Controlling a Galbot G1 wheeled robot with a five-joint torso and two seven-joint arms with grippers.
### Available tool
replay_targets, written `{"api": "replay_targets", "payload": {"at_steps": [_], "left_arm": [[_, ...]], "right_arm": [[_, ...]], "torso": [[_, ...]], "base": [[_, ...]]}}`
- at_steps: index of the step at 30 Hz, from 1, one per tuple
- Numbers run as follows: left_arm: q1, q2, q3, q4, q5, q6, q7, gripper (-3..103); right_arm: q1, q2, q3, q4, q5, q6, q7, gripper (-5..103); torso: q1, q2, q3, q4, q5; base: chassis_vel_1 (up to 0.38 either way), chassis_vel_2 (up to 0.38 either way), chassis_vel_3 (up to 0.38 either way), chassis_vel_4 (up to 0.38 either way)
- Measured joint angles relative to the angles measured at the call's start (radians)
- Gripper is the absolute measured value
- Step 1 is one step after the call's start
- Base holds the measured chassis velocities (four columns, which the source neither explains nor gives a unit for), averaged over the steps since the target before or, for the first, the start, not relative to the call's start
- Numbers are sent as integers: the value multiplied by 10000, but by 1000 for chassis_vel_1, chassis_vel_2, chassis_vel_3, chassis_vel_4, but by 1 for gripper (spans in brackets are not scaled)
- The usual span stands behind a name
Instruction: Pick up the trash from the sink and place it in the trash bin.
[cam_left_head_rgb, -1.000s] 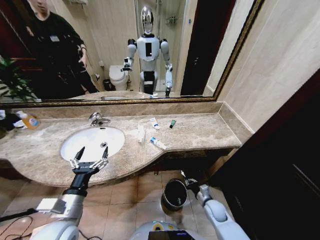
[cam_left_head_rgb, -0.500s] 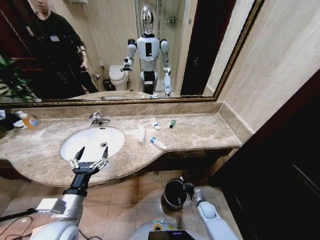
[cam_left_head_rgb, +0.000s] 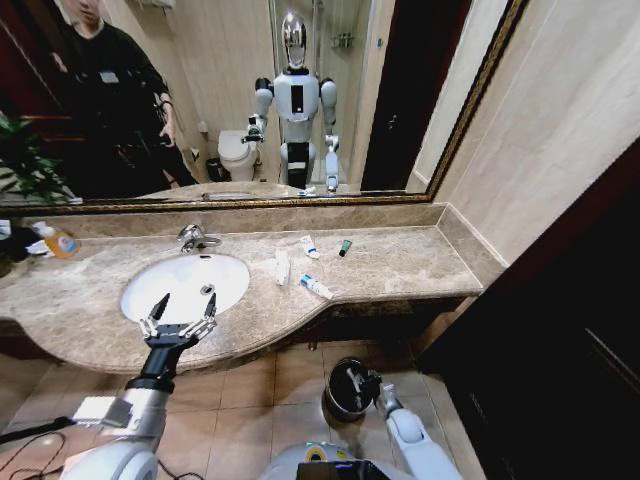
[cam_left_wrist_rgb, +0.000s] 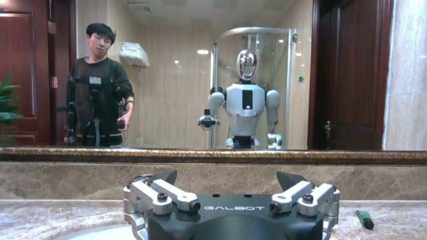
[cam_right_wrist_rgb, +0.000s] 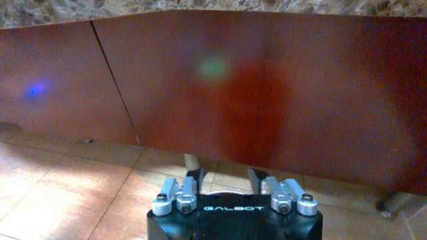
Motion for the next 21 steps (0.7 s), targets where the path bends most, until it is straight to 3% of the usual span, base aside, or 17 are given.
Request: {"api": "replay_targets", "payload": {"at_steps": [2,5,12,21], "left_arm": [[0,0,0,0,0,0,0,100],[0,0,0,0,0,0,0,100],[-1,0,0,0,0,0,0,100],[0,0,0,0,0,0,0,100]], "right_arm": [[-24,7,-12,6,-2,11,0,57],[-57,2,-36,65,-2,13,-3,63],[-174,-63,-59,342,25,-17,-83,95],[-676,-377,-29,1506,449,-60,245,100]], "torso": [[0,0,0,0,0],[0,0,0,0,0],[0,0,0,0,0],[0,0,0,0,2]], "base": [[0,0,0,0],[0,0,0,0],[0,0,0,0],[0,0,0,0]]}}
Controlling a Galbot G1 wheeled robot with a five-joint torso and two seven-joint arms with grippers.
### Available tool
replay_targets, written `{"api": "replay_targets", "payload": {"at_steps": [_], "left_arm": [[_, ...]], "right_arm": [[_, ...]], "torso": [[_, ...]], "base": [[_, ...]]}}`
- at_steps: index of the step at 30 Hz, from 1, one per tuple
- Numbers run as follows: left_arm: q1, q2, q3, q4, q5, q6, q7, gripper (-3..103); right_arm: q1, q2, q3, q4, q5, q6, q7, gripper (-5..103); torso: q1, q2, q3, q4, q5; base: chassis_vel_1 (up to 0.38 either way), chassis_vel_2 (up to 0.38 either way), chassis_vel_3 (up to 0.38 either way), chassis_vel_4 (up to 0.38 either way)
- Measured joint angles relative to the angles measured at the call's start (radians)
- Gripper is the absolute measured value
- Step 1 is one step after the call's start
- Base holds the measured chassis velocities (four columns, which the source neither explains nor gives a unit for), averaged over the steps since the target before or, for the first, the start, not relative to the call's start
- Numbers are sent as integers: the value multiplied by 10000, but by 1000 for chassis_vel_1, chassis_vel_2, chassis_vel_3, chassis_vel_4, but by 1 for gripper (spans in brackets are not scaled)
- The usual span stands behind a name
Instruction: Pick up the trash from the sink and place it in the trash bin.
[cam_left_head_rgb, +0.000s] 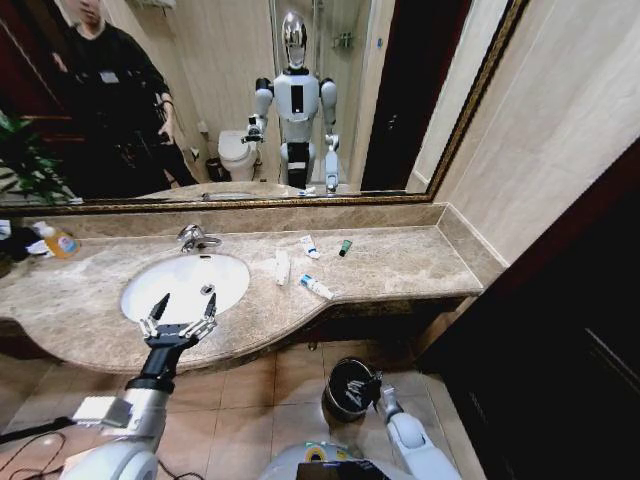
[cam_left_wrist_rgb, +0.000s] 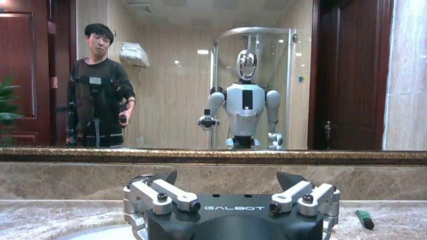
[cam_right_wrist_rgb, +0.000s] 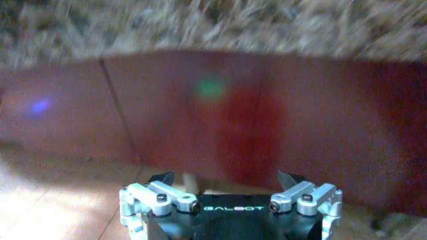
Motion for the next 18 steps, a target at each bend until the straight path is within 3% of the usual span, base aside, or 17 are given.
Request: {"api": "replay_targets", "payload": {"at_steps": [6,13,18], "left_arm": [[-1,0,0,0,0,0,0,100],[-1,0,0,0,0,0,1,100],[0,0,-1,0,0,0,0,100]], "right_arm": [[-790,-332,281,1886,888,-187,119,100],[-1623,-819,692,3806,1022,100,695,100],[-2143,-941,1077,5287,1380,0,570,100]], "torso": [[0,0,0,0,-1],[0,0,0,-1,-1],[0,0,0,0,0]], "base": [[0,0,0,0],[0,0,0,0],[0,0,0,0]]}}
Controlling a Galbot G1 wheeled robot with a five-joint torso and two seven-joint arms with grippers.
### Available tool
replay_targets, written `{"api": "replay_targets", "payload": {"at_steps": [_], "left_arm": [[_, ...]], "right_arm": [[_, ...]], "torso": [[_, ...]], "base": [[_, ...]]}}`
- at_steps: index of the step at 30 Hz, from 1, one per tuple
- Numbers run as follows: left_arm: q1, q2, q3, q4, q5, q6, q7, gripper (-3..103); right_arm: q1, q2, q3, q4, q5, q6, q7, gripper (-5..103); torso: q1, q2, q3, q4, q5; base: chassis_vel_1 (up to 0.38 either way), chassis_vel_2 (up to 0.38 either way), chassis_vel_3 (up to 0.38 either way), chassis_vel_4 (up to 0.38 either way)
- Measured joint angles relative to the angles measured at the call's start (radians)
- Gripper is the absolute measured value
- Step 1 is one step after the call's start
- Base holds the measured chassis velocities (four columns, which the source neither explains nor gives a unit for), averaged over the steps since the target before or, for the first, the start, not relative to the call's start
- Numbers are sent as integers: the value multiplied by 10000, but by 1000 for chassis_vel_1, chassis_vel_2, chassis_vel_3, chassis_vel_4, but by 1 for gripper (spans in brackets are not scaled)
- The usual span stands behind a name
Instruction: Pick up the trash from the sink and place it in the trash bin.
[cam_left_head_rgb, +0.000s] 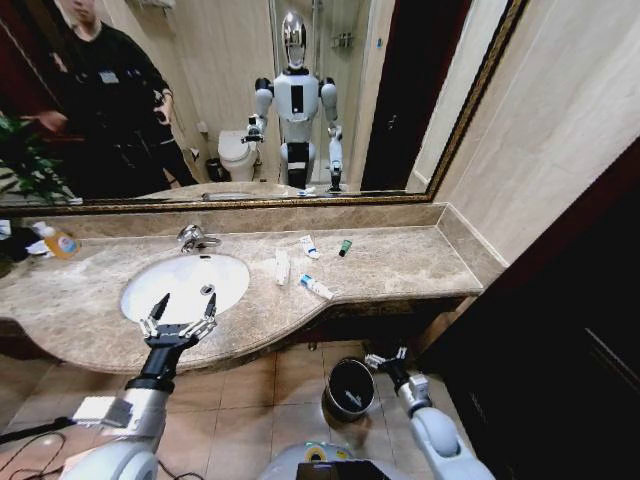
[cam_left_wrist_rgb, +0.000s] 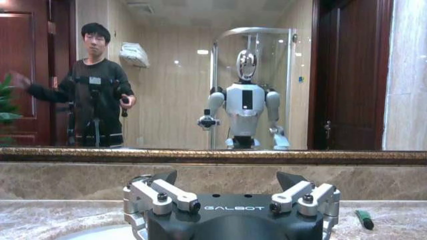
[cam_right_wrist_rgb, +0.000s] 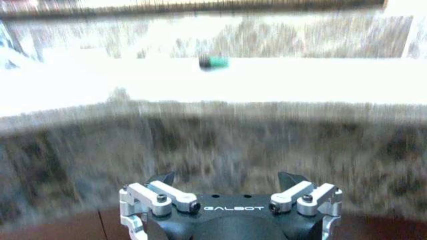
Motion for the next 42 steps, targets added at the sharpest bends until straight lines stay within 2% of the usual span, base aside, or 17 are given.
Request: {"api": "replay_targets", "payload": {"at_steps": [2,6,9,14,15,17,23,25,26,28,30,34,36,40,42], "left_arm": [[0,0,1,0,0,0,0,100],[0,0,0,0,0,0,0,100],[0,0,0,0,0,0,1,100],[0,0,1,0,0,0,1,100],[0,0,1,0,0,0,1,100],[0,0,1,0,0,0,0,100],[0,0,1,1,0,0,0,100],[0,0,0,0,0,0,0,100],[0,0,0,0,0,0,0,100],[0,0,1,0,0,0,1,100],[0,0,0,0,0,0,0,100],[0,0,1,0,0,0,1,100],[-1,0,1,0,0,0,1,100],[0,0,0,1,0,0,0,100],[-1,0,1,0,0,0,0,100]], "right_arm": [[-241,36,295,1006,298,-110,-50,100],[-333,-82,470,1900,669,-379,-10,100],[-2,-510,439,2812,1091,-1074,227,100],[921,-1174,60,3136,1469,-1934,455,100],[921,-1174,60,3136,1469,-1934,455,100],[1136,-1614,-209,3136,1607,-1965,528,100],[1172,-2326,-583,3130,1966,-1494,527,100],[1205,-2853,-710,3235,2488,-1391,580,100],[1205,-2853,-710,3235,2488,-1391,580,100],[1433,-3618,-694,3381,3040,-1649,548,100],[1843,-4205,-691,3251,3366,-1772,334,100],[2495,-4658,-869,2884,3623,-1847,-94,100],[3509,-4960,-1499,2318,3738,-1838,-601,100],[4778,-4958,-2448,1521,3752,-2023,-1176,100],[5438,-4640,-3094,1066,3756,-2360,-1198,100]], "torso": [[0,0,0,0,-2],[0,0,0,-1,-2],[0,0,0,0,-3],[0,0,0,2,0],[0,0,0,2,0],[1,-1,1,2,1],[0,0,0,0,0],[0,0,1,-1,4],[0,0,1,-1,4],[-1,0,0,0,-3],[0,0,0,0,-1],[0,-1,1,-1,0],[0,0,1,0,0],[1,-1,1,2,-4],[1,-1,2,1,0]], "base": [[0,0,0,0],[0,0,0,0],[0,0,0,0],[0,0,0,0],[0,0,0,0],[0,0,0,0],[0,0,0,0],[0,0,0,0],[0,0,0,0],[0,0,0,0],[0,0,0,0],[0,0,0,0],[0,0,0,0],[0,0,0,0],[0,0,0,0]]}}
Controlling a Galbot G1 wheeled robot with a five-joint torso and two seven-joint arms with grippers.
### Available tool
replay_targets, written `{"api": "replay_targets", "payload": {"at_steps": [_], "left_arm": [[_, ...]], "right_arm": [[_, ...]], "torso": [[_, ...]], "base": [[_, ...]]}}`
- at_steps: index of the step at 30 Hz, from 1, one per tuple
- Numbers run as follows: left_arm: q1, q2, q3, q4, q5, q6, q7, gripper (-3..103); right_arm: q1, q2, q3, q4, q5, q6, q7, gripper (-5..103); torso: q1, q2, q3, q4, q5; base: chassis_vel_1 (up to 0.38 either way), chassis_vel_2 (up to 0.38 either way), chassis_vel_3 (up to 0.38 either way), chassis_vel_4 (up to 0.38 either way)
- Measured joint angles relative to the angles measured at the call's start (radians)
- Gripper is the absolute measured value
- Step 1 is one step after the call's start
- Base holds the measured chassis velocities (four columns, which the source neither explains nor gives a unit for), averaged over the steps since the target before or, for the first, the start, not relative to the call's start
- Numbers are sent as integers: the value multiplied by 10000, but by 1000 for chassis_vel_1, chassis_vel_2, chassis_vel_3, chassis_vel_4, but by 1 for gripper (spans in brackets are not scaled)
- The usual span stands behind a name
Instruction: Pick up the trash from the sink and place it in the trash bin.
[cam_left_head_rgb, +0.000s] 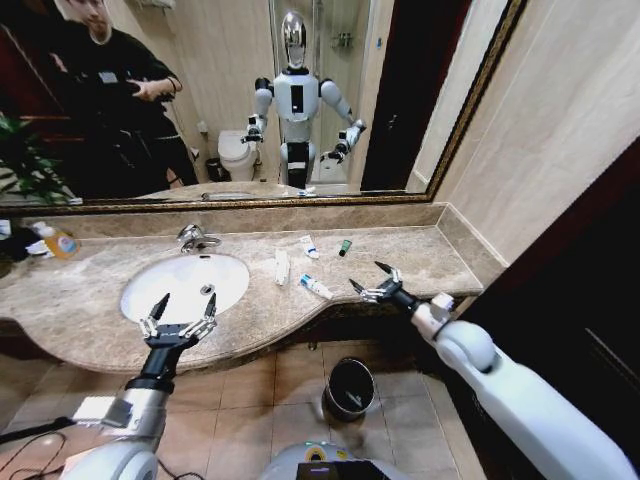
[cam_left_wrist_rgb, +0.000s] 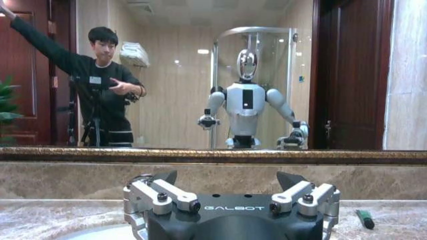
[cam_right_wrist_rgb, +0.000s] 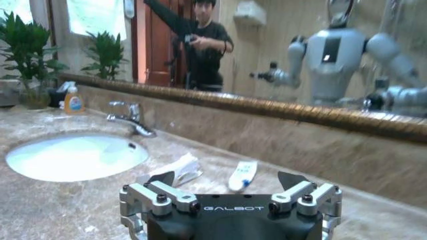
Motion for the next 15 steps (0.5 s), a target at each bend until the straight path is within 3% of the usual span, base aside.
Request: {"api": "replay_targets", "payload": {"at_steps": [2,5,8,15], "left_arm": [[1,0,0,0,0,0,1,100],[0,-1,0,0,0,0,0,100],[0,0,0,0,0,0,0,100],[0,0,0,0,0,0,0,100]], "right_arm": [[244,198,-255,-151,5,-184,116,100],[822,887,-1058,-576,-36,-773,959,100],[1069,1187,-1425,-875,-176,-862,1244,100],[1646,1580,-2351,-1566,-471,-1277,1319,100]], "torso": [[0,0,0,-1,1],[0,0,0,-1,-1],[-1,0,-1,0,-4],[-1,0,-1,-1,-3]], "base": [[0,0,0,0],[0,0,0,0],[0,0,0,0],[0,0,0,0]]}}
